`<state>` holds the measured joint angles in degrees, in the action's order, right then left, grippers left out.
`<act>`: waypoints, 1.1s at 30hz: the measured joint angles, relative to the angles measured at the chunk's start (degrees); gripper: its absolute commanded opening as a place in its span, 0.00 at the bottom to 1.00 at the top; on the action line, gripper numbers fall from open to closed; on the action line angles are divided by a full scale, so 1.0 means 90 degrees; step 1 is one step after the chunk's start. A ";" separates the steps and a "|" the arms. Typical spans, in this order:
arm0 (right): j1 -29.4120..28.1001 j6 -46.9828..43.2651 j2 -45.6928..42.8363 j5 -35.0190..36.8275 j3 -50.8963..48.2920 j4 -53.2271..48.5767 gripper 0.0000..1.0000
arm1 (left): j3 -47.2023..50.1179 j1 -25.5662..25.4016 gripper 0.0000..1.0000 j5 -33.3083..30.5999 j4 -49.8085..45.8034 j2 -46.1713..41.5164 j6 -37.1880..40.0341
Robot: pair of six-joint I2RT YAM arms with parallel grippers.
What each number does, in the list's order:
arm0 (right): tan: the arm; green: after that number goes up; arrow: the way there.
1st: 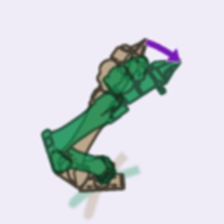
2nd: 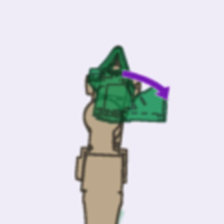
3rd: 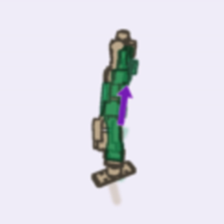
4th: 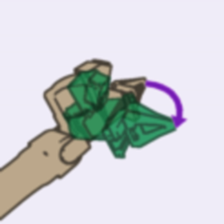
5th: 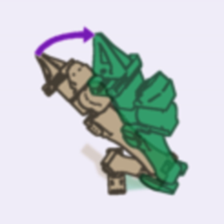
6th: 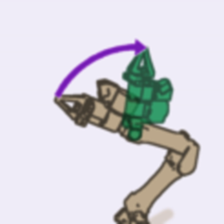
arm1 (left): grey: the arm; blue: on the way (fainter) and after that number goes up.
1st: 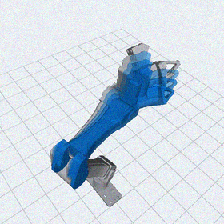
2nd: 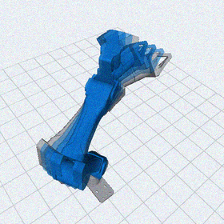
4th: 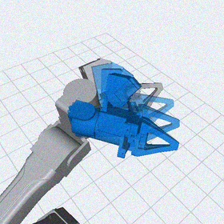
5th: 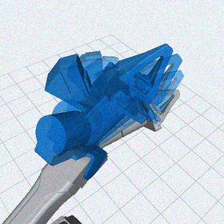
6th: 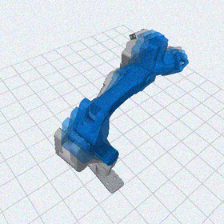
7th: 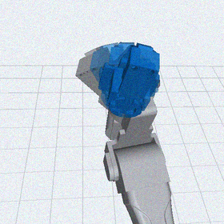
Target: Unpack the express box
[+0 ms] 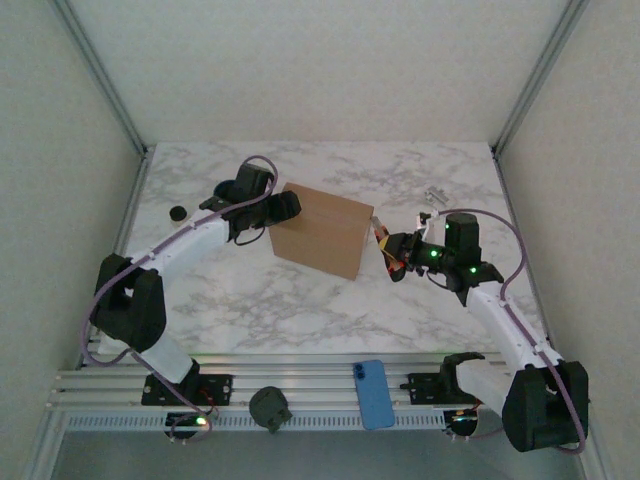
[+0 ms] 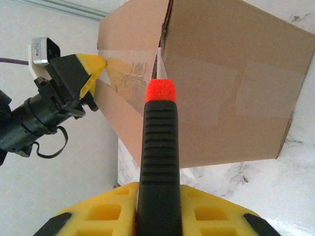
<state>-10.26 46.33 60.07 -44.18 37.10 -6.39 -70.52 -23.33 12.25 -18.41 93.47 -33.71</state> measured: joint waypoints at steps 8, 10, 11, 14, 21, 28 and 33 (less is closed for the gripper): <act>0.0000 0.0056 -0.0010 -0.0075 -0.0068 0.0041 0.00 | 0.0000 0.0000 0.70 -0.0010 0.0000 0.0000 0.0000; -0.0010 0.0095 -0.0010 -0.0100 -0.0143 0.0102 0.00 | 0.0000 0.0000 0.71 -0.0010 0.0000 0.0000 0.0000; -0.0012 0.0112 -0.0012 -0.0109 -0.0194 0.0170 0.00 | 0.0000 0.0000 0.70 -0.0010 0.0000 0.0000 0.0000; -0.0024 0.0177 -0.0010 -0.0146 -0.0350 0.0447 0.00 | 0.0000 0.0002 0.71 -0.0022 0.0000 0.0000 0.0000; -0.0085 0.0372 -0.0046 -0.0245 -0.0539 0.0850 0.00 | 0.0005 0.0002 0.70 -0.0085 0.0000 0.0000 0.0000; -0.0114 0.0432 -0.0299 -0.0284 -0.0627 0.0782 0.00 | 0.0017 0.0000 0.68 -0.0177 0.0012 0.0000 0.0000; -0.0114 0.0461 -0.0376 -0.0350 -0.0758 0.0840 0.00 | 0.0068 -0.0019 0.68 -0.0243 0.0083 -0.0002 -0.0024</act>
<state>-11.29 50.48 56.69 -47.33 30.28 1.17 -69.91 -23.51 10.07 -17.67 93.45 -33.93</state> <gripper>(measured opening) 0.204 0.682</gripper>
